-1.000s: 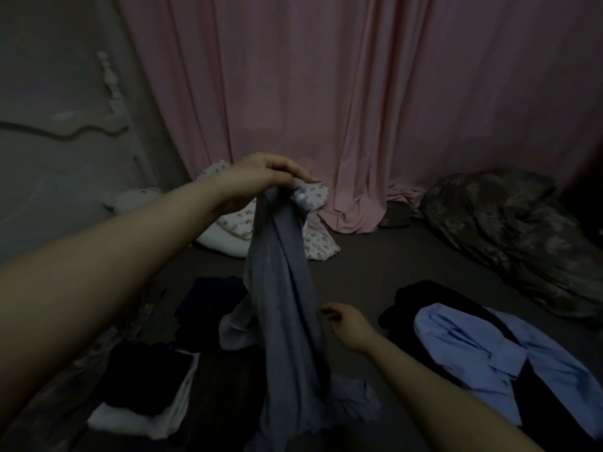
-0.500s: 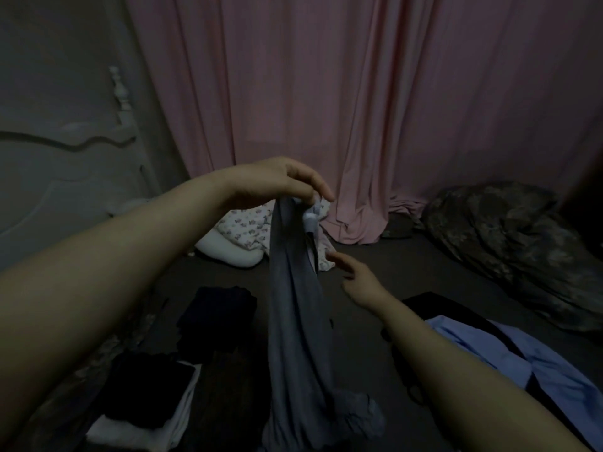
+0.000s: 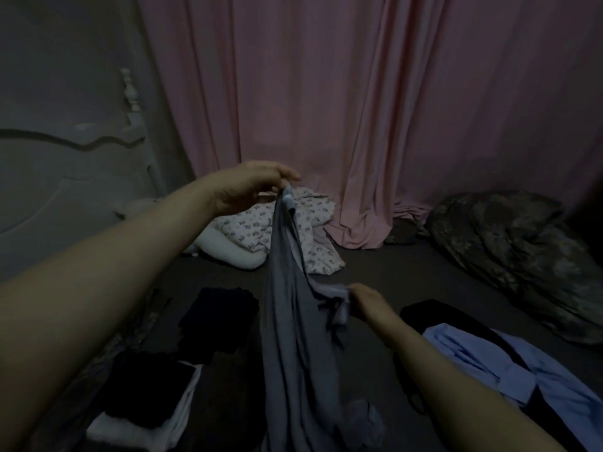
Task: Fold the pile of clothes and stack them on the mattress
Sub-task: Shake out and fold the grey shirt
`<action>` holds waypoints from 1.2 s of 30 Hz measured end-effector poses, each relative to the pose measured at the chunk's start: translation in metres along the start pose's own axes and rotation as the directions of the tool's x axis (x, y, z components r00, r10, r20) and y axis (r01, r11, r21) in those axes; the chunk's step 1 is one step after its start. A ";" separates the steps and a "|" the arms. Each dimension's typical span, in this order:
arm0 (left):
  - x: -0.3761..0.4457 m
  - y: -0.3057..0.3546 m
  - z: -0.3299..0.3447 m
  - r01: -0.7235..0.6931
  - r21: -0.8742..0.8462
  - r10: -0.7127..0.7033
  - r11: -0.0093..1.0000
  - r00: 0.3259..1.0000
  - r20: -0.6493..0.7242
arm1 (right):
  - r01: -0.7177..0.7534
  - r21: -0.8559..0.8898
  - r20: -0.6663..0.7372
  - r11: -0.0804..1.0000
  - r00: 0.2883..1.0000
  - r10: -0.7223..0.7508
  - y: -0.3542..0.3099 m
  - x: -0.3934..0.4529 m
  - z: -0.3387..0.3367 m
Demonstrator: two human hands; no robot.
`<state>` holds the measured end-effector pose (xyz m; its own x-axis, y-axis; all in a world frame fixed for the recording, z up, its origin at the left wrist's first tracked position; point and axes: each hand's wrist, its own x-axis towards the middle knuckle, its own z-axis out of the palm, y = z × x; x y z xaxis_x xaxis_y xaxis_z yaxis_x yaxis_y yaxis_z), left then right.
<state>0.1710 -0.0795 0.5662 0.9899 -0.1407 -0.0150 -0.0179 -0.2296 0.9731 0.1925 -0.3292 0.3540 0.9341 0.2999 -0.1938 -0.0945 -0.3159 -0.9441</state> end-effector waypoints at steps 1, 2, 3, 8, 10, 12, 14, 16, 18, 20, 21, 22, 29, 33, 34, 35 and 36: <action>0.001 -0.010 -0.003 0.033 -0.008 -0.034 0.999 0.998 -0.050 | -0.003 0.030 -0.081 1.000 0.997 0.005 0.005 -0.001 -0.009; 0.000 -0.018 -0.005 0.058 -0.044 -0.062 0.997 0.994 -0.095 | -0.006 0.036 -0.144 0.999 0.989 0.011 0.011 -0.001 -0.018; 0.000 -0.026 -0.007 0.078 -0.090 -0.090 0.993 0.986 -0.141 | -0.002 0.014 -0.200 1.000 0.980 0.004 0.014 -0.004 -0.027; 0.004 -0.056 -0.024 0.171 -0.103 -0.197 0.980 0.904 -0.378 | 0.078 -0.089 -0.391 0.993 0.914 -0.106 0.013 -0.018 -0.070; 0.005 -0.066 -0.028 0.191 0.021 -0.164 0.981 0.887 -0.431 | 0.131 -0.119 -0.375 0.984 0.912 -0.167 0.006 -0.021 -0.082; 0.006 -0.073 -0.028 0.173 0.099 -0.112 0.980 0.890 -0.442 | 0.167 -0.114 -0.332 0.979 0.923 -0.196 -0.002 -0.024 -0.090; 0.008 -0.076 -0.028 0.141 0.134 -0.061 0.981 0.879 -0.473 | 0.210 -0.089 -0.274 0.974 0.934 -0.227 -0.012 -0.028 -0.098; 0.009 -0.077 -0.031 0.115 0.132 -0.031 0.984 0.855 -0.517 | 0.252 -0.133 -0.191 0.958 0.942 -0.274 -0.020 -0.034 -0.110; 0.010 -0.081 -0.038 0.102 0.122 -0.018 0.987 0.834 -0.551 | 0.286 -0.279 -0.090 0.917 0.943 -0.321 -0.027 -0.040 -0.122; 0.011 -0.080 -0.040 0.105 0.128 -0.014 0.986 0.824 -0.566 | 0.335 -0.441 -0.030 0.833 0.922 -0.387 -0.032 -0.042 -0.131; 0.012 -0.080 -0.038 0.099 0.127 -0.009 0.987 0.823 -0.568 | 0.353 -0.494 -0.019 0.795 0.909 -0.416 -0.033 -0.042 -0.133; 0.013 -0.079 -0.036 0.087 0.131 0.002 0.988 0.824 -0.566 | 0.356 -0.528 -0.028 0.771 0.900 -0.435 -0.034 -0.041 -0.134; 0.016 -0.076 -0.027 0.019 0.248 0.111 0.969 0.860 -0.498 | 0.297 -0.210 -0.411 0.931 0.837 -0.360 -0.050 -0.041 -0.135; 0.013 -0.063 -0.020 -0.091 0.478 0.284 0.874 0.893 -0.350 | 0.328 -0.186 -0.505 0.926 0.777 -0.377 -0.071 -0.039 -0.149; 0.011 -0.059 -0.018 -0.120 0.523 0.309 0.844 0.906 -0.290 | 0.351 -0.230 -0.523 0.908 0.742 -0.420 -0.078 -0.037 -0.155; 0.010 -0.056 -0.019 -0.141 0.557 0.318 0.819 0.919 -0.235 | 0.369 -0.271 -0.532 0.889 0.712 -0.458 -0.085 -0.036 -0.159; 0.009 -0.053 -0.020 -0.152 0.616 0.326 0.773 0.928 -0.179 | 0.374 -0.318 -0.536 0.871 0.687 -0.491 -0.092 -0.035 -0.163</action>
<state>0.1839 -0.0498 0.5192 0.9383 -0.0330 0.3441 -0.2510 -0.7495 0.6125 0.2245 -0.4576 0.4913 0.8726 -0.1216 0.4731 0.3766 -0.4494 -0.8101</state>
